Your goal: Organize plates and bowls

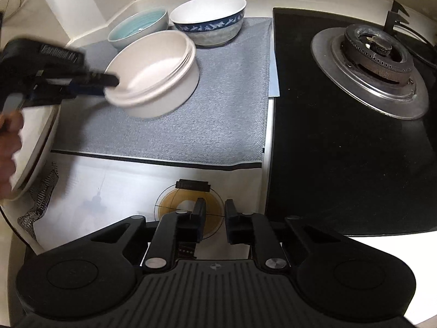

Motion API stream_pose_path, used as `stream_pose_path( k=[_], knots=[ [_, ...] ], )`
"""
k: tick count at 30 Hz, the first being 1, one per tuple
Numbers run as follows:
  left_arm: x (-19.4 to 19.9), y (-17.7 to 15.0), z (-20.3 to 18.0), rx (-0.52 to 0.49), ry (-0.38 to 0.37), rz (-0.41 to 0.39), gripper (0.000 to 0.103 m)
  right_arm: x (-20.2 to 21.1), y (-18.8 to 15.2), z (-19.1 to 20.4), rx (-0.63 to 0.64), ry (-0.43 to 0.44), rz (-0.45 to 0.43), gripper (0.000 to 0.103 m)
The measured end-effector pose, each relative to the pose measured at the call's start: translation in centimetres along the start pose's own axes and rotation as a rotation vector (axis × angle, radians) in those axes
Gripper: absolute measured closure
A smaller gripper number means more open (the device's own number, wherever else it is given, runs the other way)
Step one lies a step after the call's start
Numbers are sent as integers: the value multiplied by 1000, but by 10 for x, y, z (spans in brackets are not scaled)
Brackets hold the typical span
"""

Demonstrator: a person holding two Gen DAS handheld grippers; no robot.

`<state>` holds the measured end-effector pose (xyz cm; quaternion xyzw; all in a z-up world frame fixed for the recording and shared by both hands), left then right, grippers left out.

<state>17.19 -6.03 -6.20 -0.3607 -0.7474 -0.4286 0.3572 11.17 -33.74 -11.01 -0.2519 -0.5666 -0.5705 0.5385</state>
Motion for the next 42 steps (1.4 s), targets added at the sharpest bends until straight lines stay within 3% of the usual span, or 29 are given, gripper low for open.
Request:
stream_pose_path(
  k=[4,6,8,11,14,20,24,28,31,34,37,42],
  knots=[
    [15,-29,-3,-34,-12,30,81,9,3,-9,-32,62,-53,81],
    [23,-45,-3,-50,-27,47,81,18,7,-12,-45,103,-101,74],
    [27,-60,-5,-65,-38,61,81,25,12,-14,-50,127,-146,58],
    [32,-78,-9,-94,-51,74,80,30,18,-15,-43,153,-178,54],
    [36,-88,-12,-112,-56,74,80,23,23,-14,-27,153,-149,54],
    [37,-88,-8,-87,-77,79,78,18,21,-3,2,147,-99,84],
    [41,-87,-5,-102,-85,75,78,22,16,4,10,117,-111,87],
    [46,-83,-1,-103,-93,68,77,24,13,6,3,100,-104,87],
    [53,-74,3,-102,-103,45,68,25,12,7,-10,82,-105,83],
    [64,-59,8,-96,-110,6,68,30,11,7,-28,82,-121,79],
    [71,-36,18,-74,-107,-46,68,35,9,9,-30,74,-136,71],
    [67,17,39,-3,-83,-125,68,44,7,11,-43,43,-154,71]
  ],
)
Point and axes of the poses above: each gripper's, at about its wrist camera, not at the fingertips, and x roughly against the way its jaws point, z to its left, y to its top, the point moved 1 cm from there along -x, roughly the way its jaws point, and after that the axes turned 6 degrees about z, right-handed, at the moved point
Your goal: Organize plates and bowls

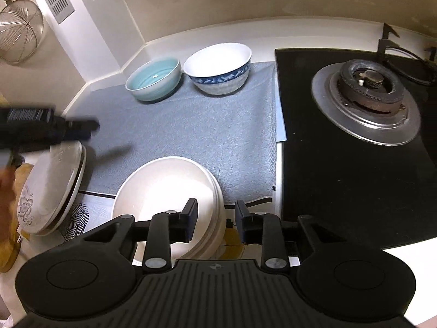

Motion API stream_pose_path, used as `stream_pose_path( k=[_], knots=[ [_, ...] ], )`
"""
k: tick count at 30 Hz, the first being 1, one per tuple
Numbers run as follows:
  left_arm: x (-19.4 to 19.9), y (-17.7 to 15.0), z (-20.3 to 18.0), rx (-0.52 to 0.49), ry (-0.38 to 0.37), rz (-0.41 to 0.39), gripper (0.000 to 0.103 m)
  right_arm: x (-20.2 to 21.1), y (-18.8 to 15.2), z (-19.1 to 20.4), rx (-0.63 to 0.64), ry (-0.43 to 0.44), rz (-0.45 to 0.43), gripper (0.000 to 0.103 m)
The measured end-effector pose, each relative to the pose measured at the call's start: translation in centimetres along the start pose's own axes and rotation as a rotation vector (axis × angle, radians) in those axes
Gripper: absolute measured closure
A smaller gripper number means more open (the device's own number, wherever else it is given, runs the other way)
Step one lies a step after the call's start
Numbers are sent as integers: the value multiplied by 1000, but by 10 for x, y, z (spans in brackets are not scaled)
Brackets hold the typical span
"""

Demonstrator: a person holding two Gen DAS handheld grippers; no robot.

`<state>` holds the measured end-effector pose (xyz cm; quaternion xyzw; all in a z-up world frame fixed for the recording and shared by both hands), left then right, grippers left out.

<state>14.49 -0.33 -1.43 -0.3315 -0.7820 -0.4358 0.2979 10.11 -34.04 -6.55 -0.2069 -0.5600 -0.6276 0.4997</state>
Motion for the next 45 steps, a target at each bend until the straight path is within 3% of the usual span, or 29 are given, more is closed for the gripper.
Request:
stream_pose_path(
  k=[6,8,13,15,17,19,28,38,41,45],
  knots=[
    [-39,58,34,141,74,-37,68,12,-2,-2,-31,-41,-20,71],
    [-51,72,39,160,79,-35,55,17,-4,-3,-41,-55,-28,71],
    [-84,92,55,234,100,9,54,25,-6,-5,-70,-82,-45,71],
    [-94,96,60,245,103,24,56,27,-6,-6,-81,-91,-49,71],
    [-100,98,62,239,87,38,77,29,-5,-5,-86,-97,-52,71],
    [-100,97,61,226,75,37,82,29,-4,-5,-88,-99,-53,71],
    [-75,70,49,122,122,99,82,23,9,5,-61,-61,-56,71],
    [-41,6,24,-83,50,238,78,12,46,31,23,10,-89,71],
    [-27,-2,25,-107,83,193,64,4,59,41,48,25,-87,71],
    [-17,-1,25,-67,92,139,64,-12,74,54,81,34,-68,71]
  ],
)
Point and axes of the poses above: each gripper's, at about its wrist camera, not at the fingertips, and x roughly against the way its jaws point, z to its left, y to its top, the point moved 1 cm from there along -x, roughly the way its jaws point, and after that the axes turned 6 degrees about z, right-handed, at the moved point
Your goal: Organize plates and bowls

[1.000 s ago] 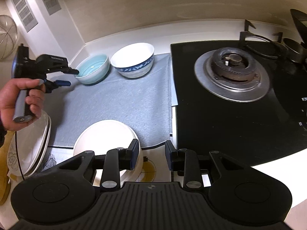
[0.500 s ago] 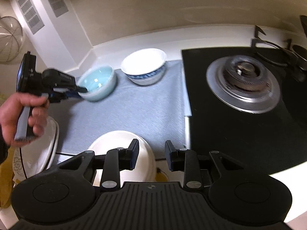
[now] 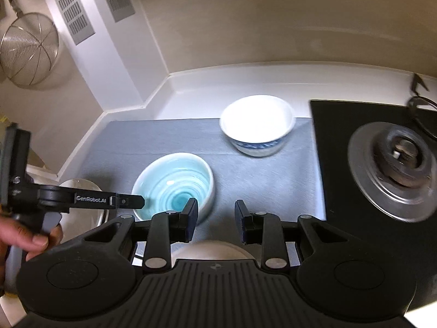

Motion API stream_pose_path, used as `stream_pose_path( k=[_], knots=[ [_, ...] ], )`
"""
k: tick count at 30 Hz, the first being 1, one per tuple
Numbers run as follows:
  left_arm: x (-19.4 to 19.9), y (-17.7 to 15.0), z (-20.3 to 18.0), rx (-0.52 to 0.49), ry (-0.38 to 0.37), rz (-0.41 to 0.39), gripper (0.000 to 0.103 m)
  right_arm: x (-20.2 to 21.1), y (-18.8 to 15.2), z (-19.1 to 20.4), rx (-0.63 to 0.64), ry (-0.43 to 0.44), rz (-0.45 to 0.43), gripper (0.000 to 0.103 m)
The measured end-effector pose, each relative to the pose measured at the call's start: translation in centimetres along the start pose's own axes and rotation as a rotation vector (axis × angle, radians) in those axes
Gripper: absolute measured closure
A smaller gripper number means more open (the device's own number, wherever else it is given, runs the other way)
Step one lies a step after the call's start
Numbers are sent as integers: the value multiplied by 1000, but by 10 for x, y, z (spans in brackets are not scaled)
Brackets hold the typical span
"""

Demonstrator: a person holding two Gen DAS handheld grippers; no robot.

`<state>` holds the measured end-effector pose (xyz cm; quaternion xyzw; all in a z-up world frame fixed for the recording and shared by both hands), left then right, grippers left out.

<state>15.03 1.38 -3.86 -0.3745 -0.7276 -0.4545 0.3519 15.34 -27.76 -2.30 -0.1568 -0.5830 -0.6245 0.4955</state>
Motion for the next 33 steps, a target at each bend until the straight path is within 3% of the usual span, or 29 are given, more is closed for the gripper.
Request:
stream_pose_path(
  k=[6,16,23,33],
  knots=[
    [-1,7,-1,-16,8,-36,65,-32,20,13,34,1,41,71],
    [-12,8,-4,-31,-1,-11,82,-71,31,11,23,-21,125,71],
    [-17,9,-3,-18,7,-5,83,-85,34,7,25,-11,155,71],
    [-19,10,-4,-20,14,-1,83,-96,36,7,27,-4,172,81]
  ],
)
Point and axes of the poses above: each gripper's, at about its wrist camera, not at the fingertips, and x roughly against the way its jaws point, z to its left, y to its top, the point moved 1 cm from there along -x, roughly the way its jaws point, and after that the axes turned 6 degrees about z, right-handed, at the moved point
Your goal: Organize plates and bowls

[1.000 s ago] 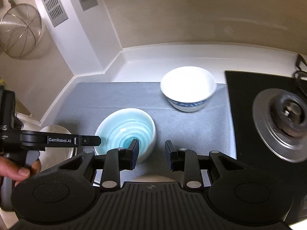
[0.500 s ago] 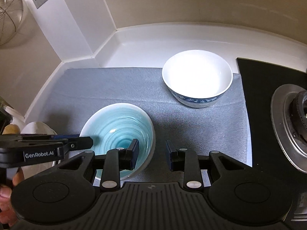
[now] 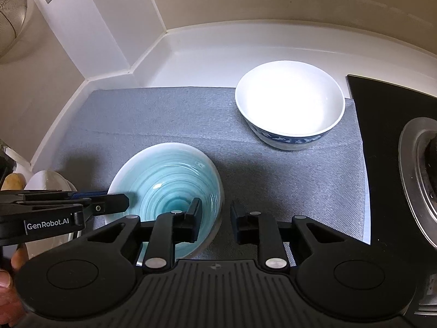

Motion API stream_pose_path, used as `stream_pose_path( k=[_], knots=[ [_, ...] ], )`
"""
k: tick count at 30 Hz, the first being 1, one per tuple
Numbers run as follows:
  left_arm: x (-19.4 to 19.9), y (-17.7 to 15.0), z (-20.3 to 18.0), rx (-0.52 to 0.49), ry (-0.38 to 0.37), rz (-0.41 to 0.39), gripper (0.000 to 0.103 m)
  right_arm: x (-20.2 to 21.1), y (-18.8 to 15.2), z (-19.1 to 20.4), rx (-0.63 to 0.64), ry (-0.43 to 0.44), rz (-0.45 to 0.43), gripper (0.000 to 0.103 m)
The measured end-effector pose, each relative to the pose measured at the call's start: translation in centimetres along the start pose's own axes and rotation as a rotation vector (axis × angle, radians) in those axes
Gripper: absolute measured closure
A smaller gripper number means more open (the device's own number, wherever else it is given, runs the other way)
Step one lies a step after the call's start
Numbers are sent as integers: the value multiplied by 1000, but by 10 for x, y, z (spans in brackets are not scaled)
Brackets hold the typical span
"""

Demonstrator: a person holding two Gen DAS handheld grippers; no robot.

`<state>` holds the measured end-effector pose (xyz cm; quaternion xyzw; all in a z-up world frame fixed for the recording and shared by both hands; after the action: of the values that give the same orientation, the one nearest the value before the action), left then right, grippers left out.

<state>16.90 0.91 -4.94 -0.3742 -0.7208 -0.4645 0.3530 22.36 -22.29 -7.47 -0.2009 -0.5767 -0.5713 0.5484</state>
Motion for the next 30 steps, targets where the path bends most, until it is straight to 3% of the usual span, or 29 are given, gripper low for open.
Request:
stream_pose_path(
  k=[11,25,30],
  knots=[
    [1,0,-2,-6,-1,-2,87,-1,-1,1,5,-10,-1,91],
    [2,-2,-5,-32,12,-9,92,-6,-4,4,27,-33,7,92],
    [13,-6,-11,-48,16,-44,92,3,-7,5,18,-31,-17,93]
  ],
)
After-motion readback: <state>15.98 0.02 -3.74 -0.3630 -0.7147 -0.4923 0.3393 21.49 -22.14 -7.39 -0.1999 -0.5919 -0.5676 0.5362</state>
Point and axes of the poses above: each gripper's, at about its wrist camera, not at the fingertips, and x roughly against the way its jaws point, z to its left, y to its top, the point moved 1 cm from there along -x, roughly the way its jaws point, and after that the axes turned 6 degrees about z, right-handed, at the moved point
